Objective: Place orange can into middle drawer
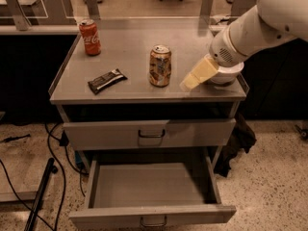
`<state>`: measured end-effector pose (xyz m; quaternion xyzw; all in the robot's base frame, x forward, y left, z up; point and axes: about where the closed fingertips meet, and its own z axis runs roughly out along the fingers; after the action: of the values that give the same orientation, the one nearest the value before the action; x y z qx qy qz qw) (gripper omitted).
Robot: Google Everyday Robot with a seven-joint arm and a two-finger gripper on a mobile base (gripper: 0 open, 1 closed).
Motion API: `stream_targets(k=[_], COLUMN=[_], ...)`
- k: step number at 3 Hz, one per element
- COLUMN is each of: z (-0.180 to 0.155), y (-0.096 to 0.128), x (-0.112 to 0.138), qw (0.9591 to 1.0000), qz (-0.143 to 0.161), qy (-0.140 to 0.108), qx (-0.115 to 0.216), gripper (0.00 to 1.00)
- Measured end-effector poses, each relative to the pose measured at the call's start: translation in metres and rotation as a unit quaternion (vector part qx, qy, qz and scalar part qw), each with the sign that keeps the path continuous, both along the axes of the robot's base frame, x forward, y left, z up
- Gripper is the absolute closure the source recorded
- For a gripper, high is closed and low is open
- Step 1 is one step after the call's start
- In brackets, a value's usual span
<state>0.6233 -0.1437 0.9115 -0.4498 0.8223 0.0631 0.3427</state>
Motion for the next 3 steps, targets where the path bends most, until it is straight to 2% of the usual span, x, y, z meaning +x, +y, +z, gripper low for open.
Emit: stream_targets(k=[1,3], z=[-0.006,-0.026], y=[0.017,0.061], x=[0.024,0.058], qw=[0.9993,0.9966], qz=[-0.007,0.006], qy=[-0.015,-0.007], qx=[0.033,0.082], gripper=[0.0,0.0])
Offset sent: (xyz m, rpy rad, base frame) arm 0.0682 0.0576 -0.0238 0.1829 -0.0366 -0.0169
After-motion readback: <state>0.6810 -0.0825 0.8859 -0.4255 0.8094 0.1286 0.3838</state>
